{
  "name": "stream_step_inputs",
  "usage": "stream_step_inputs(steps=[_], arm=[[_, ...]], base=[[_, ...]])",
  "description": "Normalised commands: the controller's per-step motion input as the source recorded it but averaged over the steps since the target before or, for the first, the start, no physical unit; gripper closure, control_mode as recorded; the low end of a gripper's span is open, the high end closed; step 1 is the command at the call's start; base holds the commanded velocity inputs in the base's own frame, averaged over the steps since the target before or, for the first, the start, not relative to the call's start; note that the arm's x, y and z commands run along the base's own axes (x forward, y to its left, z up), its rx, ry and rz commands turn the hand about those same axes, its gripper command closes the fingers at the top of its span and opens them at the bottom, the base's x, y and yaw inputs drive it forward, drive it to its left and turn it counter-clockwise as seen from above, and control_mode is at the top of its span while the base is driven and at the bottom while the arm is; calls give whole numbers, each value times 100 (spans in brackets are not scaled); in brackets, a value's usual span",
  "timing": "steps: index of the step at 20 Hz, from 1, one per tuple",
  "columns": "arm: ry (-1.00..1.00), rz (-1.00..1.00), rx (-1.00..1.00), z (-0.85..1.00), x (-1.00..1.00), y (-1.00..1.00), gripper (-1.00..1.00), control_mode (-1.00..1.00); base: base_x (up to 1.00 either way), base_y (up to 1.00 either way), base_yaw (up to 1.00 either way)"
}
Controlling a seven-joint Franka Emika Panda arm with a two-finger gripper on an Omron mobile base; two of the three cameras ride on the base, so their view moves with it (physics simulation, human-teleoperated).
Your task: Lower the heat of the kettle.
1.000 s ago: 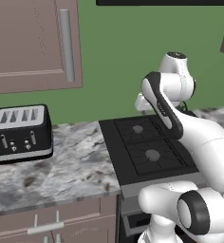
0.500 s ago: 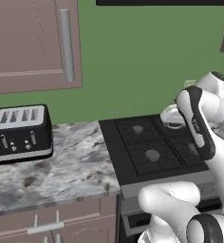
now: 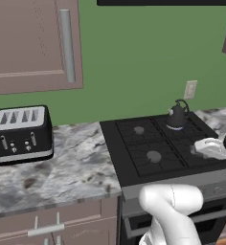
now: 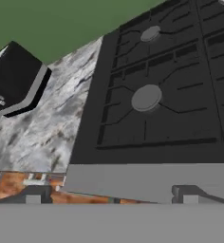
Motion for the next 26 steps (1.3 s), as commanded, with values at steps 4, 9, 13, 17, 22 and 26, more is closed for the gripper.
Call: stream_step_inputs(steps=[4,9,13,17,22,26], arm=[[-1,-4,33,-72,-57,-62,-100,-100],[0,-6,31,-58,-39,-52,-100,-100],[1,-6,27,-46,-18,-50,-100,-100],[4,-7,21,-40,-3,-46,-100,-100],[5,-5,9,-26,3,-41,-100,-100],[3,0,1,-21,4,-37,-100,-100]], base=[[0,0,0],[0,0,0],[0,0,0],[0,0,0],[0,0,0],[0,0,0]])
